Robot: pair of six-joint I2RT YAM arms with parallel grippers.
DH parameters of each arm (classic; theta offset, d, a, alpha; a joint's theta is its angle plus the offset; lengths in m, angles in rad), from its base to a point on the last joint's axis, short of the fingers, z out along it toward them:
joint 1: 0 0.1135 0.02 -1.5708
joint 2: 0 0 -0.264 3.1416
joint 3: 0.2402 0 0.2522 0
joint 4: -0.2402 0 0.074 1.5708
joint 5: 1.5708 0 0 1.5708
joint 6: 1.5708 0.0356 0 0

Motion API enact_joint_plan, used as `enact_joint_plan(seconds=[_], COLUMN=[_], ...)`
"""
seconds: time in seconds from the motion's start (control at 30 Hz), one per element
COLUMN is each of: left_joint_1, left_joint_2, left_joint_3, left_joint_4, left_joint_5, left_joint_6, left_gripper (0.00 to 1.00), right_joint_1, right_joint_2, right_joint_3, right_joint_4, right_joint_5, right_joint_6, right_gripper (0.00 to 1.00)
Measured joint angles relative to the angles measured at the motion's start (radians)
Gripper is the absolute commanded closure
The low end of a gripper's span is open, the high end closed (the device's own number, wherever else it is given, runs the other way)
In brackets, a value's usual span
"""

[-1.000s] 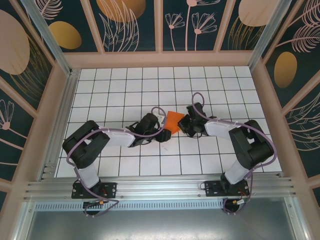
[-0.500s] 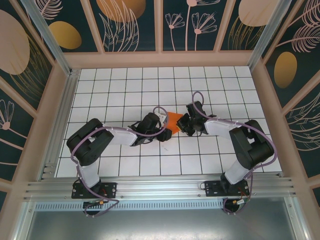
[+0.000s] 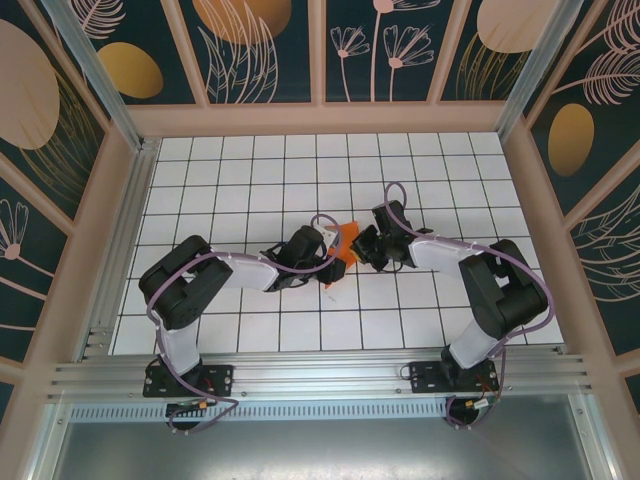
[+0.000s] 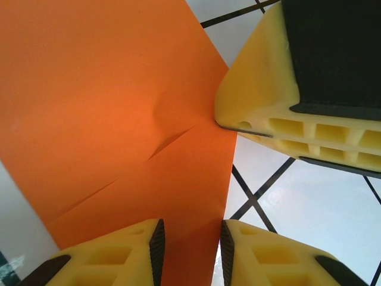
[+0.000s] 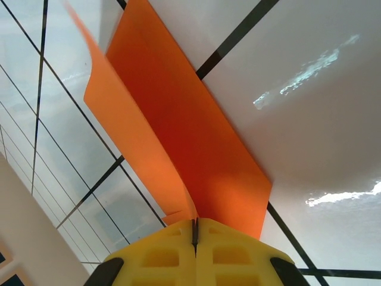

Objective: Fold a paper plane with a square sheet of paper (pick it up from the middle)
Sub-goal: Fourth fold the wing at the center of the table.

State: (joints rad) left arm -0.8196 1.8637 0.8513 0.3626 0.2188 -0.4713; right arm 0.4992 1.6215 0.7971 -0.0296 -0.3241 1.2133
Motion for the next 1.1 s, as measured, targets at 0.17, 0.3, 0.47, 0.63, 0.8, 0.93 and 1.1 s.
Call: enact_joint_plan(seconds=[0.17,0.3,0.47,0.63,0.8,0.93,1.1], left_joint_1=[0.000,0.000,0.000,-0.004,-0.008,-0.014,-0.031], left_joint_2=[0.000,0.006,0.006,0.005,-0.015,-0.026,-0.026], left_joint_3=[0.000,0.002,0.002,0.002,-0.020,-0.025,-0.024], left_joint_4=[-0.004,-0.005,-0.004,0.001,0.009,0.008,-0.006], left_joint_5=[-0.001,-0.011,-0.016,-0.018,-0.020,-0.035,-0.071], left_joint_6=[-0.001,-0.003,0.000,0.019,0.038,0.053,0.077], left_gripper=[0.64,0.61,0.58,0.52,0.52,0.53,0.58], right_joint_1=[0.000,0.000,-0.004,-0.008,-0.010,-0.010,-0.015], right_joint_2=[0.000,0.000,0.000,0.000,0.000,0.000,0.000], right_joint_3=[0.000,0.000,0.000,0.000,0.000,0.000,0.000], right_joint_4=[0.003,0.003,0.003,0.003,0.003,0.003,0.003], right_joint_5=[-0.014,-0.018,-0.018,-0.018,-0.018,-0.018,-0.018], right_joint_6=[0.003,0.014,0.032,0.049,0.054,0.055,0.063], right_gripper=[1.00,1.00,1.00,1.00,1.00,1.00,1.00])
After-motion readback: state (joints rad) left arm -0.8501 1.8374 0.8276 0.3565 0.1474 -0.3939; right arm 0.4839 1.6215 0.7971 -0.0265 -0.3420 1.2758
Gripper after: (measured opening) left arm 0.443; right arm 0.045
